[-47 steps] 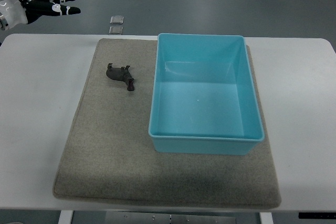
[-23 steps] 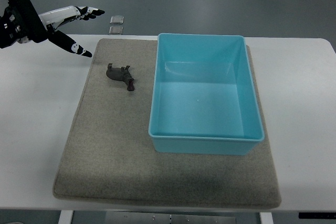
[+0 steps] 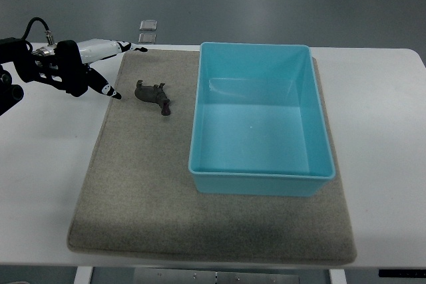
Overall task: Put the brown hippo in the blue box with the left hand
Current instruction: 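Reach the left hand down toward the brown hippo figurine, then close the left hand fingers around the brown hippo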
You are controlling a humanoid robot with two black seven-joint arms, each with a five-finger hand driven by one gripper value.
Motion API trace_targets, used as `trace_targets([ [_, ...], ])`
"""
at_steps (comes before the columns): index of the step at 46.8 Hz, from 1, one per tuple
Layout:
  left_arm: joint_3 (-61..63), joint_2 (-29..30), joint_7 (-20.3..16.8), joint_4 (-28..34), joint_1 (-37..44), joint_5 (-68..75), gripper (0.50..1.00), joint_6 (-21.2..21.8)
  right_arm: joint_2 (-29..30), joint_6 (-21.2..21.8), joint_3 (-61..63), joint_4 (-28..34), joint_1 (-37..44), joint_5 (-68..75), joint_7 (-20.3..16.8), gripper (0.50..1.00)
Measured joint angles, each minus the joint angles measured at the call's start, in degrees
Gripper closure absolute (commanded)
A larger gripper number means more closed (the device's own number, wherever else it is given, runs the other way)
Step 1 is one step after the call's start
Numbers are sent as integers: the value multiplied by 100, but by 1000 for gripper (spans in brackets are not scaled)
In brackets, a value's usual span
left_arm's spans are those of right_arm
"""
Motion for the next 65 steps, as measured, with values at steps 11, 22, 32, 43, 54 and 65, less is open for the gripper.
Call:
trace_targets([
  [11,156,-315,9,51,11,8,510,221,0,0,0,0,0,0,0,564],
  [22,319,-451,11,59,15,14,527,352,0,0,0,0,0,0,0,564],
  [32,489,-535,11,85,3,14,641,543,0,0,0,0,1,0,0,564],
  [43,491,-537,11,86,3,396,724,567,0,0,0,0,0,0,0,564],
  [54,483,-537,11,86,3,505,739,568,0,0,0,0,0,0,0,564],
  [65,483,-537,14,86,10,514,791,568,0,0,0,0,0,0,0,564],
])
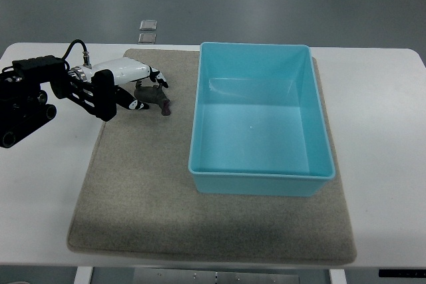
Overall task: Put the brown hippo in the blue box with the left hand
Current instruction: 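Close the left hand fingers around the brown hippo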
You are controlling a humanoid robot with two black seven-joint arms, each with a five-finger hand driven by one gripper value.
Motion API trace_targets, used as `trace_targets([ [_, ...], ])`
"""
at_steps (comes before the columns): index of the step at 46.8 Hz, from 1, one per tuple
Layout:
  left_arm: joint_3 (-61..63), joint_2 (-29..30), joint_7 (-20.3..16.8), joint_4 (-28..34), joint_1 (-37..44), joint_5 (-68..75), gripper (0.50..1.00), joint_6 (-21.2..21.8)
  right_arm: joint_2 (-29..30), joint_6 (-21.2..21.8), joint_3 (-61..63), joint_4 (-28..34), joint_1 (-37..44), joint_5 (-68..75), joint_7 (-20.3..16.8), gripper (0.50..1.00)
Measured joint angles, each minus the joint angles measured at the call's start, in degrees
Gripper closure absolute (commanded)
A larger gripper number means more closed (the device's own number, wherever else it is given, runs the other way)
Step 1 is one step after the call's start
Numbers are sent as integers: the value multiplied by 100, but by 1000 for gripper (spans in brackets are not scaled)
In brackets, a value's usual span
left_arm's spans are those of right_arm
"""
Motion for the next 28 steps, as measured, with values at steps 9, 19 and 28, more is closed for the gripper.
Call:
trace_targets([
  [9,1,-10,3,0,5,0,842,0,0,0,0,0,0,0,0,564],
  [19,8,-22,5,-1,6,1,919,-8,0,0,0,0,0,0,0,564],
  [28,9,-12,14,-1,-5,1,1000,-9,0,0,0,0,0,0,0,564],
])
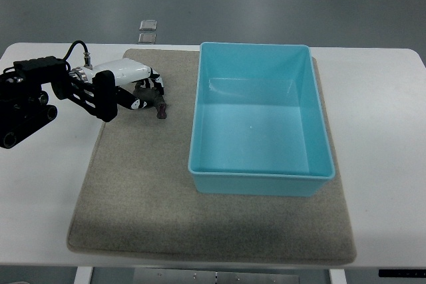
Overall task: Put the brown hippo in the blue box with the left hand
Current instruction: 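Close the left hand fingers around the brown hippo, then lift the hippo up off the mat with the left hand, then carry the hippo over the blue box and lower it inside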
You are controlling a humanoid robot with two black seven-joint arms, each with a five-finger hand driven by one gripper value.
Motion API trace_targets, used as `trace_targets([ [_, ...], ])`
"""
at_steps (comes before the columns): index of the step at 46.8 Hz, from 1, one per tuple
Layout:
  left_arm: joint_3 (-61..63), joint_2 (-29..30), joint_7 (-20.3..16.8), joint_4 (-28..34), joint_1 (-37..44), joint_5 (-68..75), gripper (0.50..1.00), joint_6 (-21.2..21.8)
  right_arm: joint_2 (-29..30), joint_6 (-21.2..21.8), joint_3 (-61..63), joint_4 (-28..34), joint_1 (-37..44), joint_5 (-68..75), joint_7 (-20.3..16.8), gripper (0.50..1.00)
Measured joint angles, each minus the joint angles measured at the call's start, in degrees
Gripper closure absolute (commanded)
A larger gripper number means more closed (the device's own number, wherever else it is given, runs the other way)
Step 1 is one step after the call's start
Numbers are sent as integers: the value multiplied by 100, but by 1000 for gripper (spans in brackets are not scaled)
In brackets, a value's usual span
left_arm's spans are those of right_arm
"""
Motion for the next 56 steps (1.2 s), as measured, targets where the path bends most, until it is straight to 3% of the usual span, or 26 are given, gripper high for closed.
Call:
trace_targets([
  [34,-23,306,11,-58,-451,-120,1000,-155,0,0,0,0,0,0,0,564],
  [56,-63,677,-16,-122,-1856,-826,1000,-1294,0,0,0,0,0,0,0,564],
])
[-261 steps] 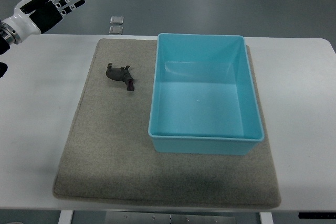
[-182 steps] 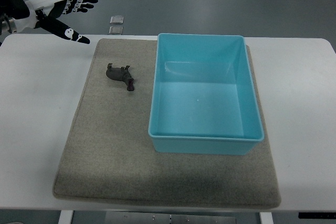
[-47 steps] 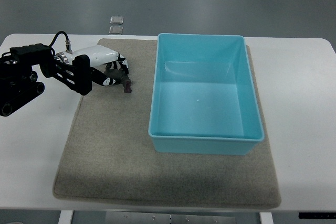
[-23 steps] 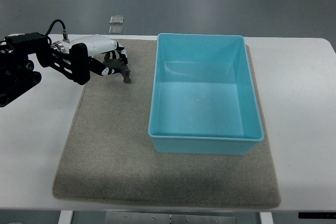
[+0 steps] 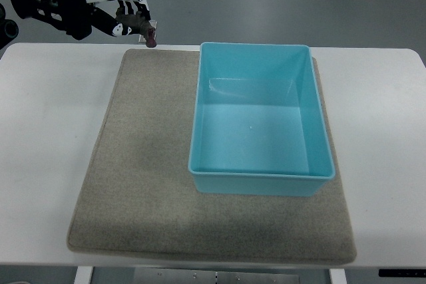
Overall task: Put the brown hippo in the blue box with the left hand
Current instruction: 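Carry the hippo over the blue box and lower it inside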
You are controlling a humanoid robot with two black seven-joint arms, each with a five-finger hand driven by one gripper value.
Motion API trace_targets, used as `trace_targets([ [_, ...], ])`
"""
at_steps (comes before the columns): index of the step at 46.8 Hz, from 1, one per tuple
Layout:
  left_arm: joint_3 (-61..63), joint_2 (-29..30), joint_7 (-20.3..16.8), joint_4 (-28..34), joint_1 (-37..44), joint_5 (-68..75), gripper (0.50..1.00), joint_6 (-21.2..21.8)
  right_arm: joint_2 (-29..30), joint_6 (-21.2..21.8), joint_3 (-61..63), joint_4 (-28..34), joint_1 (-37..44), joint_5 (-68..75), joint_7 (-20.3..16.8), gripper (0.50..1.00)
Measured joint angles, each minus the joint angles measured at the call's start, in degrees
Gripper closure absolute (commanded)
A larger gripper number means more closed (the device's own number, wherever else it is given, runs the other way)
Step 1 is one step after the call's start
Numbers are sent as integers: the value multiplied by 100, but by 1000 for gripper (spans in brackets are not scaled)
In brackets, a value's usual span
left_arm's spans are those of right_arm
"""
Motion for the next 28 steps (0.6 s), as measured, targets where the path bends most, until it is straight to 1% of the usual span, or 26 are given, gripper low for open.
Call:
trace_targets([
  [5,14,-49,10,-282,-177,-20,1000,-154,0,0,0,0,1,0,1,564],
  [10,27,-123,16,-515,-184,-16,1000,-182,0,-1,0,0,0,0,0,564],
  [17,42,-762,31,-607,-107,4,1000,-189,0,1,0,0,1,0,0,564],
  [22,54,-949,49,-625,-49,29,1000,-190,0,-1,-1,0,-2,0,0,564],
  [28,56,-1346,59,-605,111,35,1000,-154,0,1,0,0,0,0,0,564],
])
